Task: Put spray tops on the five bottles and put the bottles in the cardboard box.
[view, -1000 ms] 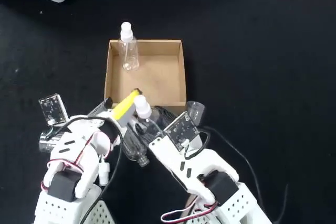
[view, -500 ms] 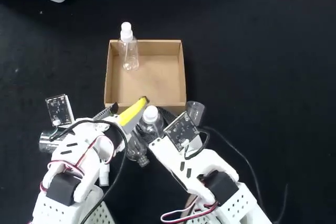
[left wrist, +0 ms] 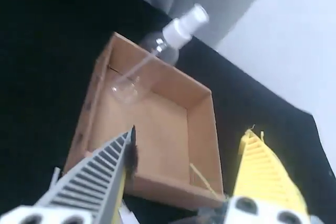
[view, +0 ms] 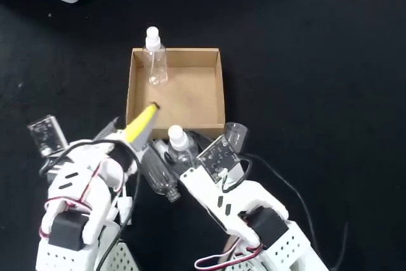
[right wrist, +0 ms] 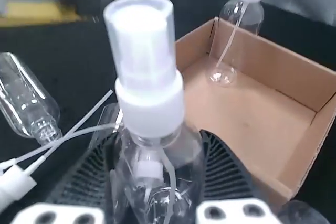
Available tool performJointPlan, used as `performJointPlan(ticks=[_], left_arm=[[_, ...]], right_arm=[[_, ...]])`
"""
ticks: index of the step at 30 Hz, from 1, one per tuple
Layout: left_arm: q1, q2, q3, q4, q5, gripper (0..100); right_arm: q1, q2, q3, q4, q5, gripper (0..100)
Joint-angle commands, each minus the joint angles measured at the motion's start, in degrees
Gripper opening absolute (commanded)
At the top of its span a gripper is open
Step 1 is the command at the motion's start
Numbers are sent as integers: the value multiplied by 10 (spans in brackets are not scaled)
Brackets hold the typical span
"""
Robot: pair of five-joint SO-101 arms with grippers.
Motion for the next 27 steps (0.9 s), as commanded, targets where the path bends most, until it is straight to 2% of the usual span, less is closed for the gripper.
performJointPlan(ticks=[1,11,15,23,27], left_arm=[[-59,-4,-37,-2,7,299],[-215,-4,-37,-3,3,299],[-276,-4,-30,2,-29,299],[-368,-4,40,-1,-33,299],[-382,-4,70,-3,-33,299]], right_arm=[[-10,-80,-28,26,-1,50],[-10,-80,-25,33,-1,50],[-10,-80,-24,33,-1,49],[2,-80,-29,57,-1,50],[34,-80,-29,47,1,50]])
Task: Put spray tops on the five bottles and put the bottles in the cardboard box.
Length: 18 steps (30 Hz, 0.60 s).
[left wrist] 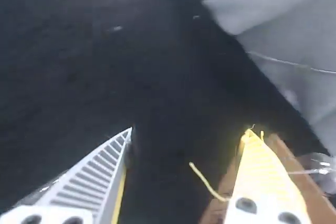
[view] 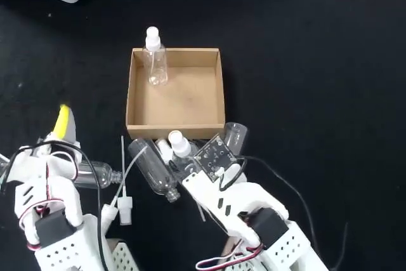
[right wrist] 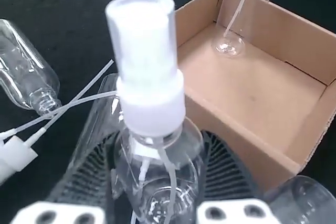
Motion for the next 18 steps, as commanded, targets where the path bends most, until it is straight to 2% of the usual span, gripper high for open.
performJointPlan(ticks=[1,16,18], left_arm=[[-17,-5,13,-2,-6,299],[-13,-5,64,0,-8,299],[-12,-5,73,-3,-25,299]], right_arm=[[35,-80,-29,-12,1,50],[47,-80,-25,-22,2,50],[47,-80,-25,-22,2,50]])
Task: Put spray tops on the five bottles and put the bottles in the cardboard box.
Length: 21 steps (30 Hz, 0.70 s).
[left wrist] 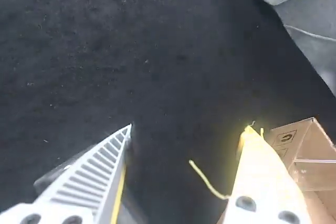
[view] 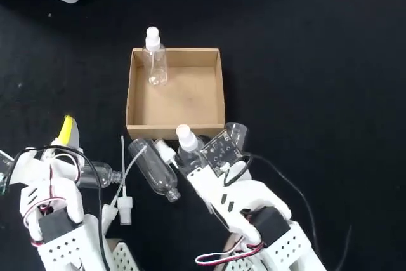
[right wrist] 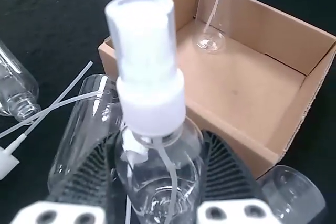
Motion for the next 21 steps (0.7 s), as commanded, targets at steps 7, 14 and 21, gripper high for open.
performJointPlan(ticks=[7,14,21], left_arm=[[25,-4,19,1,-53,299],[63,-4,44,-3,-98,299],[64,-4,47,-4,-101,299]], right_arm=[[14,-80,-25,-22,4,50],[14,-80,-29,-47,4,49],[13,-75,-65,-60,4,49]])
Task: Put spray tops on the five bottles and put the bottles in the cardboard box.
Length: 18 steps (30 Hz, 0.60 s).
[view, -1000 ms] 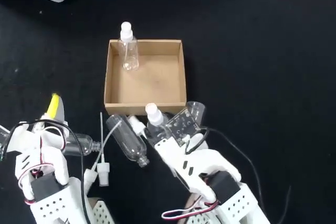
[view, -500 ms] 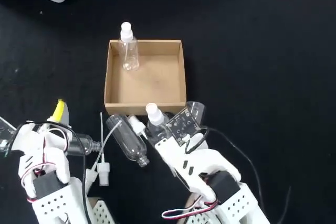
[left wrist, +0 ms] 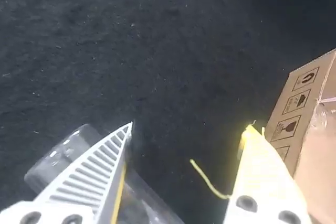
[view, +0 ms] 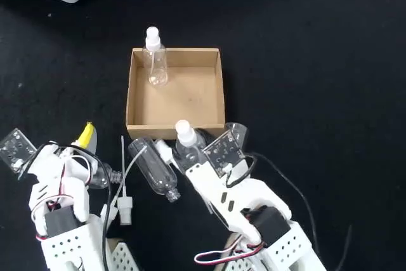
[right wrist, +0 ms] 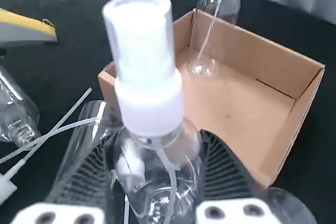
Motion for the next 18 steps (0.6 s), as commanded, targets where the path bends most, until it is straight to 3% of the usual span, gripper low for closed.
performJointPlan(ticks=[1,18], left_arm=[[8,-6,9,-4,-6,299],[24,-6,18,-25,-7,299]], right_arm=[[13,-75,-73,-2,6,50],[11,-65,-211,2,25,47]])
